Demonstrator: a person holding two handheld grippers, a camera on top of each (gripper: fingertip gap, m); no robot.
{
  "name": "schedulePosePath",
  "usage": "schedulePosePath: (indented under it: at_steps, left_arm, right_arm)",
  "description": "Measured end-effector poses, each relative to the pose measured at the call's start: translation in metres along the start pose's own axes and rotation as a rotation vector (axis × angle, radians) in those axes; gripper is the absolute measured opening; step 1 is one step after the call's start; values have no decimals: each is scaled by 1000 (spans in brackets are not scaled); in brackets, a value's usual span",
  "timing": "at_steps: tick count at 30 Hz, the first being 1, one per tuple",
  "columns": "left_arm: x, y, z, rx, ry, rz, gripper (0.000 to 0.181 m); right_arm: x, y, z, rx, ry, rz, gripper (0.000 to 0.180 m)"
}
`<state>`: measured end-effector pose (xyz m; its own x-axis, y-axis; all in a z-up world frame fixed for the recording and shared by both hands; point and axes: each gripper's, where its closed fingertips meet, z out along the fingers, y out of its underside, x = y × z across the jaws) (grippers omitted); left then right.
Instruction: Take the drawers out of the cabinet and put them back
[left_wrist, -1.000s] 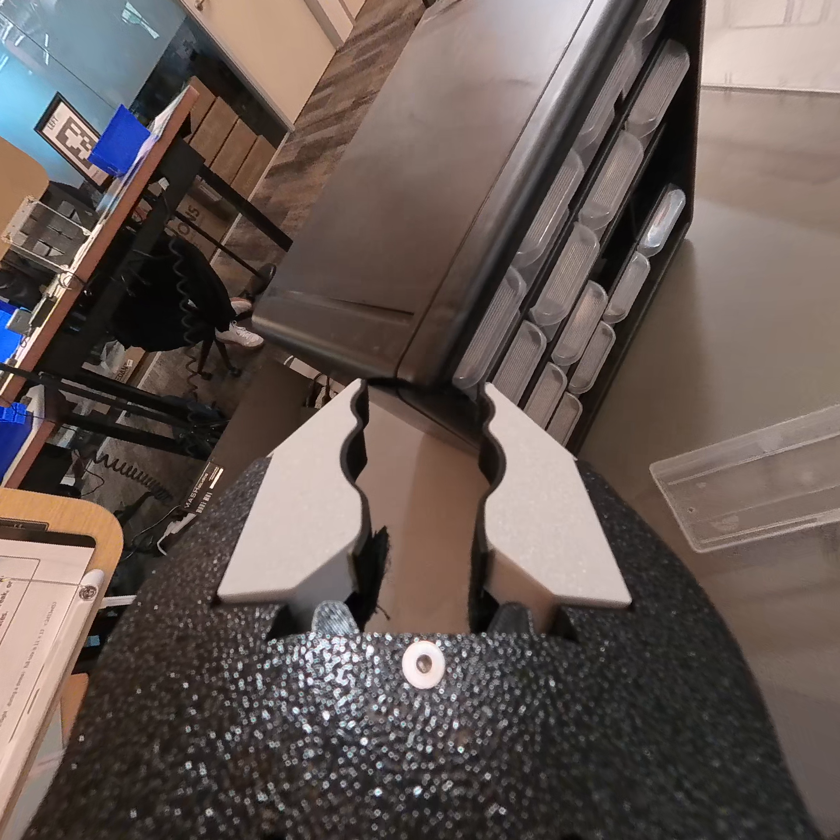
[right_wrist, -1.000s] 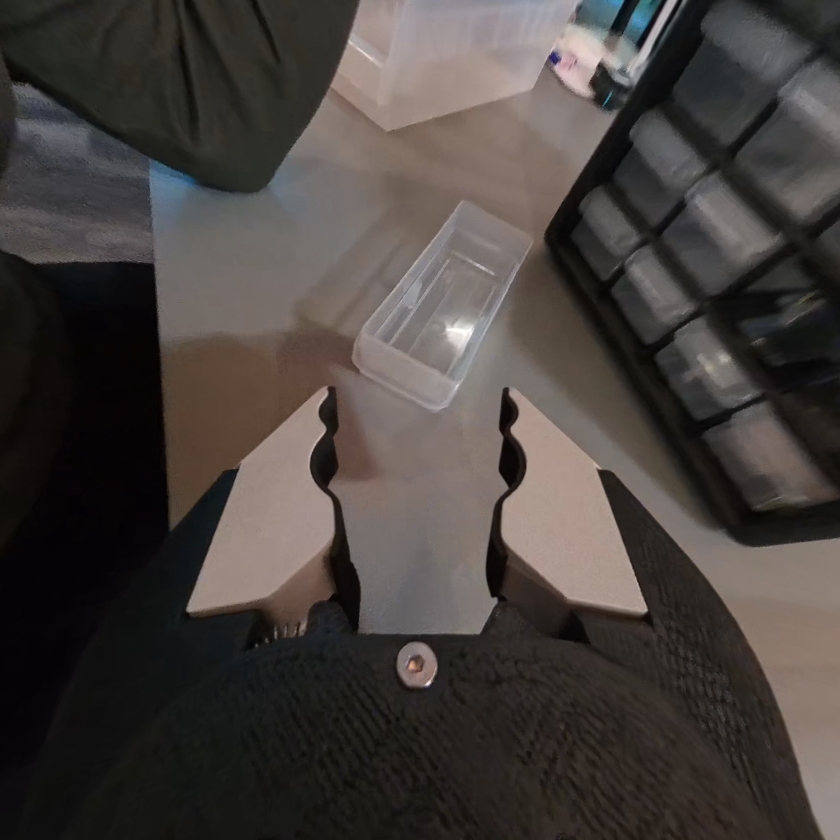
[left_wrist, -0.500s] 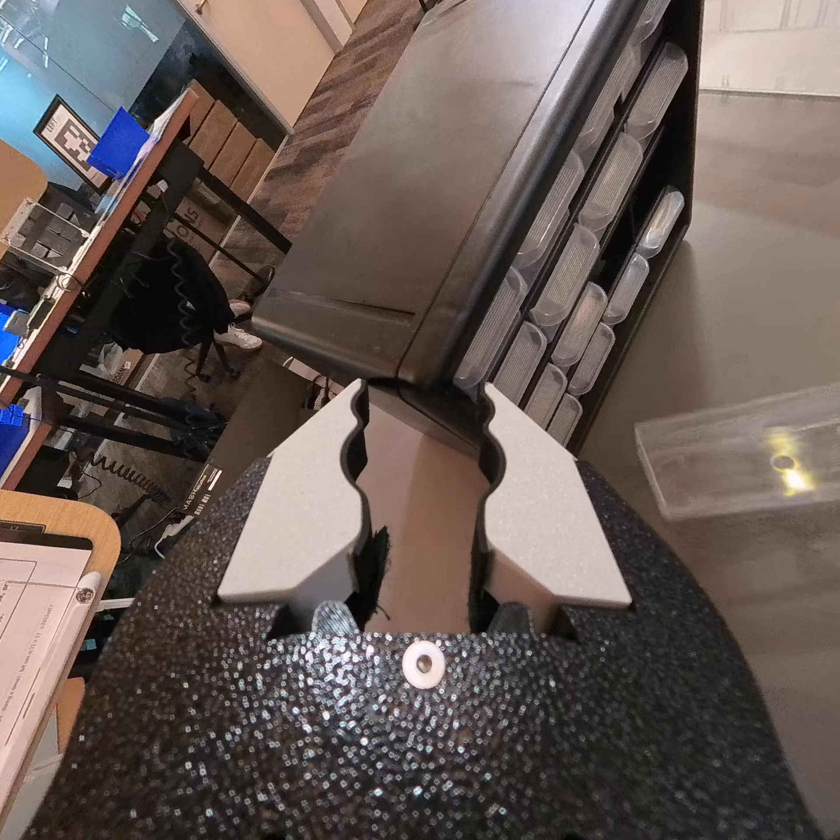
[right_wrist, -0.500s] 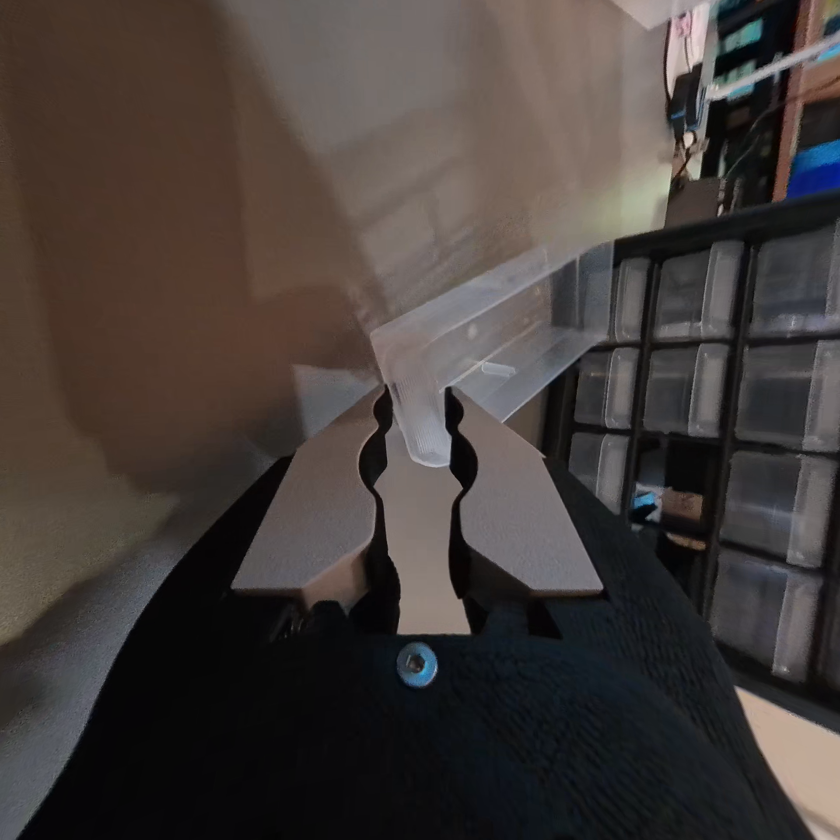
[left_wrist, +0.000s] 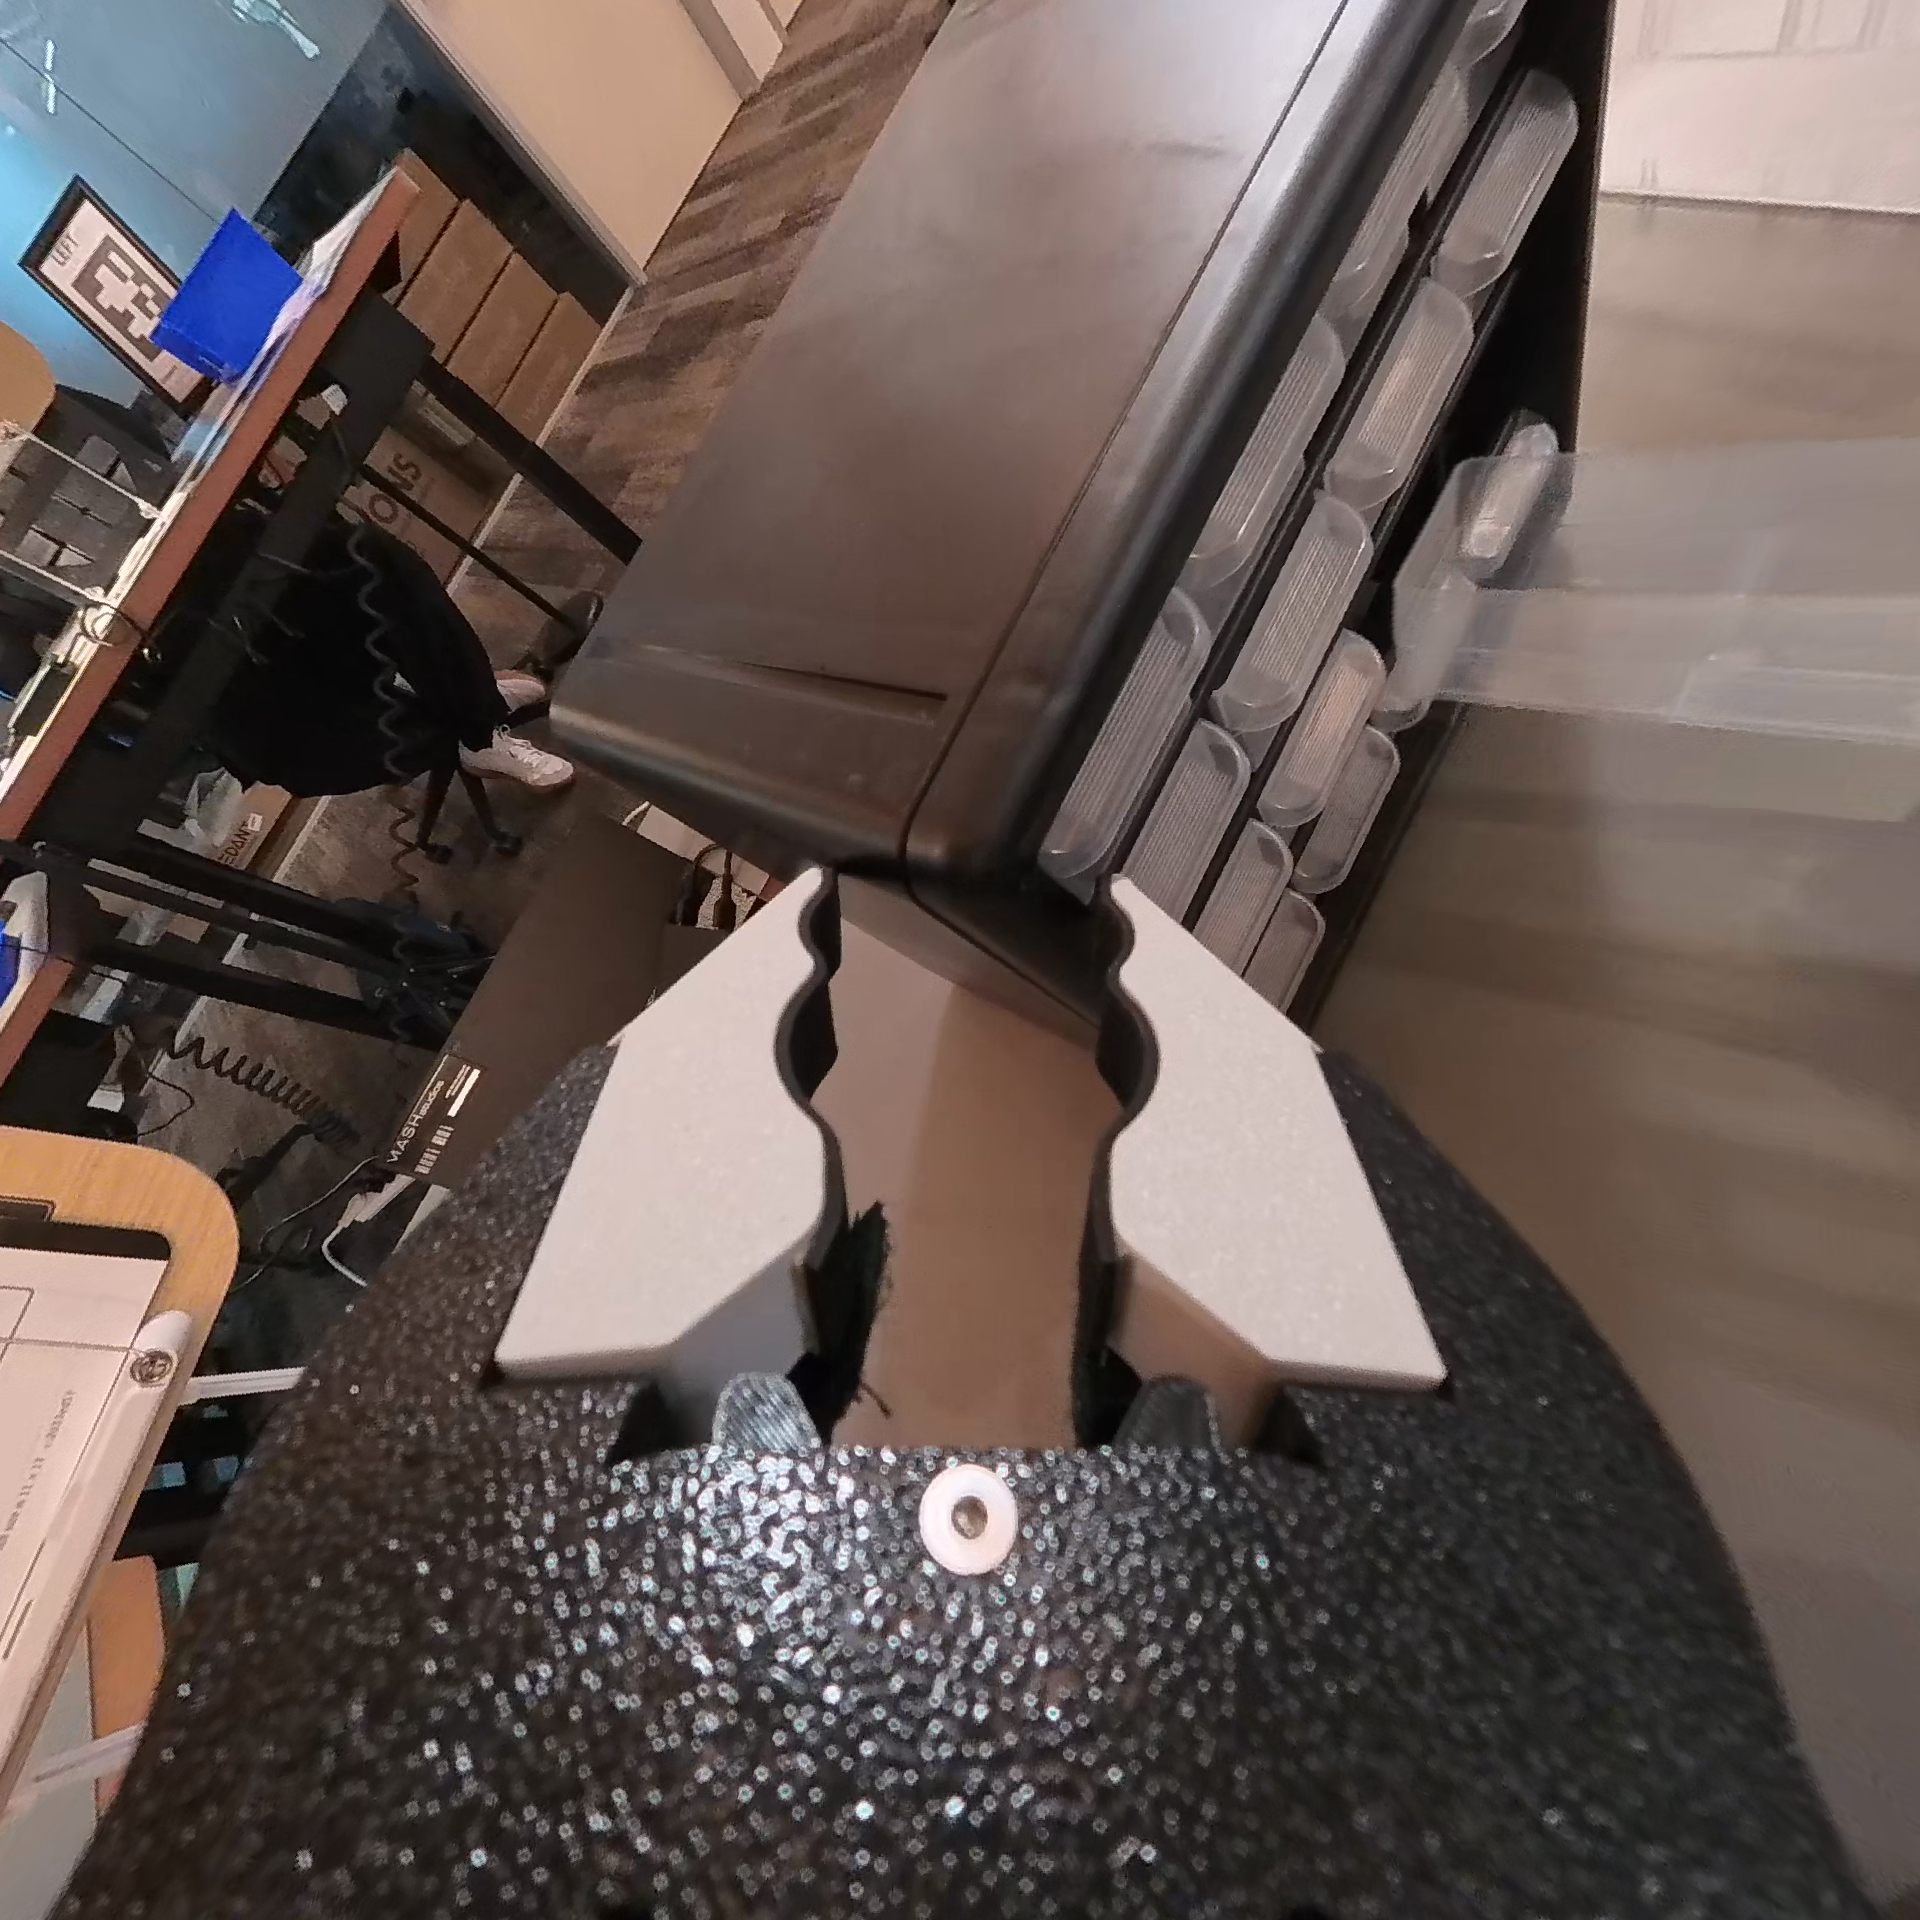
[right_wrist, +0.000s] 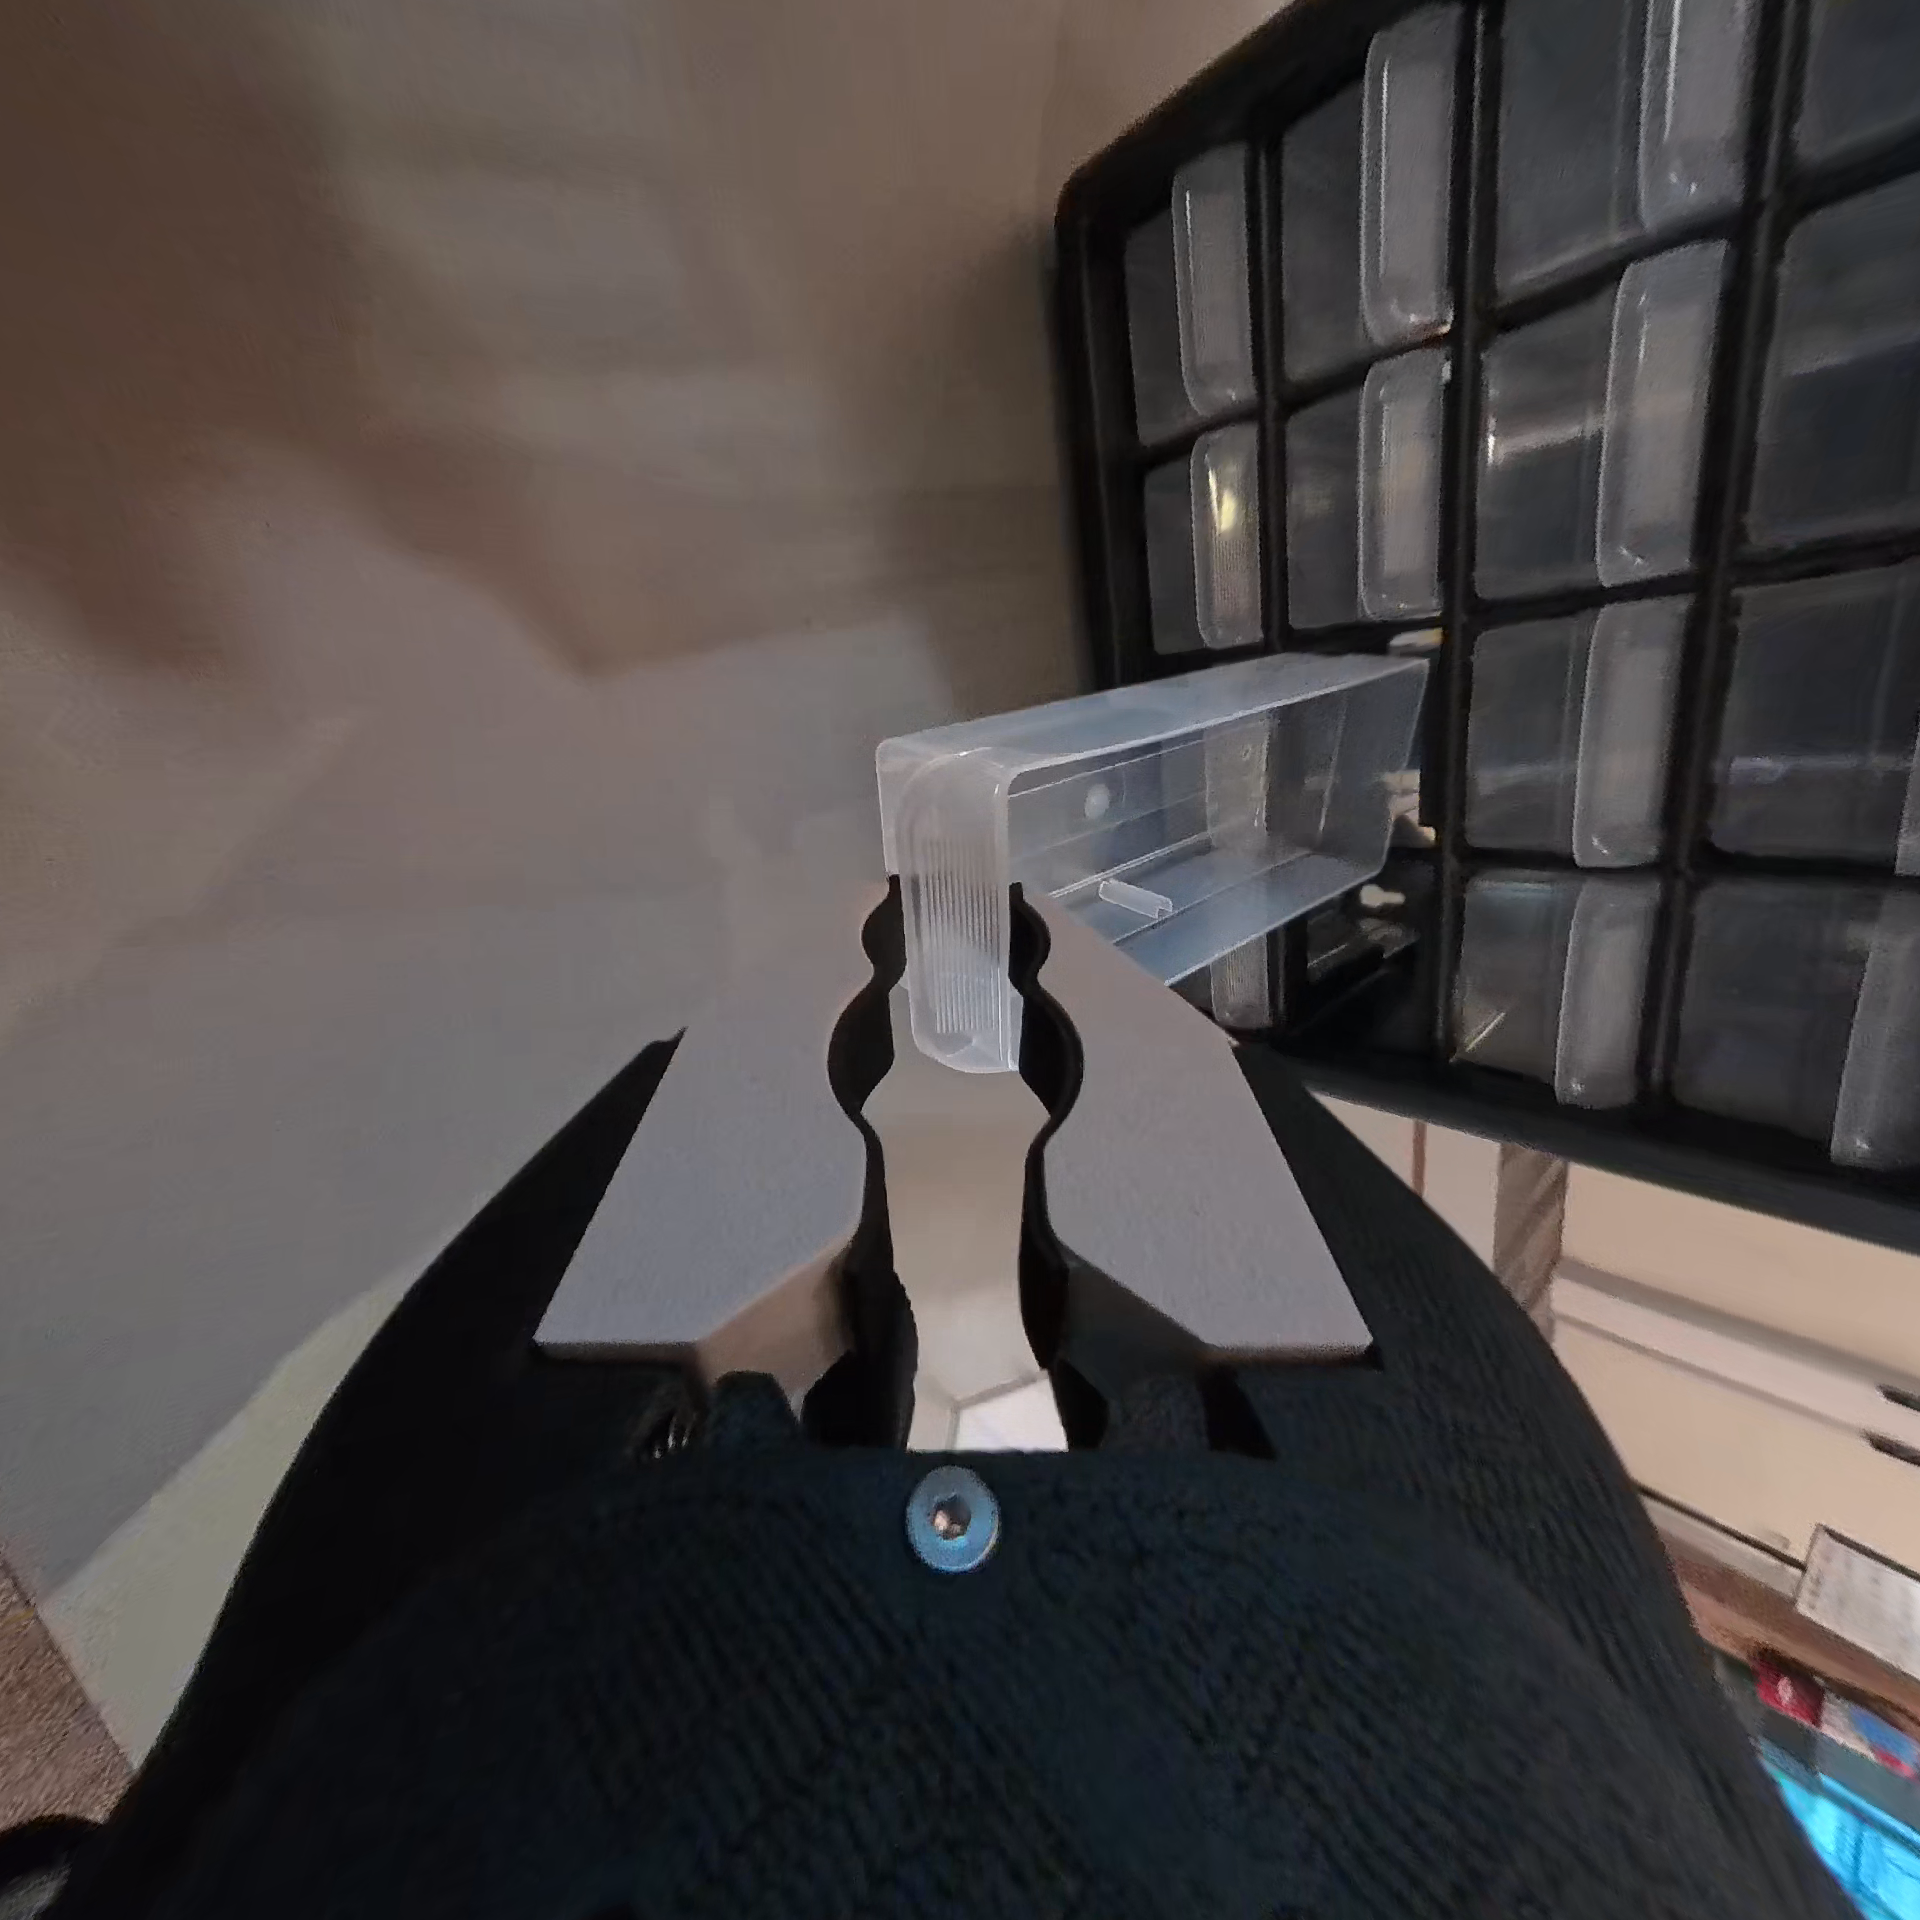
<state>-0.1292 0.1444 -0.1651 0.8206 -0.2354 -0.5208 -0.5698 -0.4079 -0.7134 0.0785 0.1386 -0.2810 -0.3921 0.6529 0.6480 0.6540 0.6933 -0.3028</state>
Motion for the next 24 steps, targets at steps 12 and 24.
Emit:
schedulePosePath:
  at_steps: [12, 24]
  left_arm:
    - [2, 2, 0, -3, 17, -11, 46]
    - [3, 1, -2, -8, 12, 0, 46]
  right_arm:
    - [8, -9, -1, -48, -62, -102, 18]
    - [17, -6, -1, -100, -83, -99, 18]
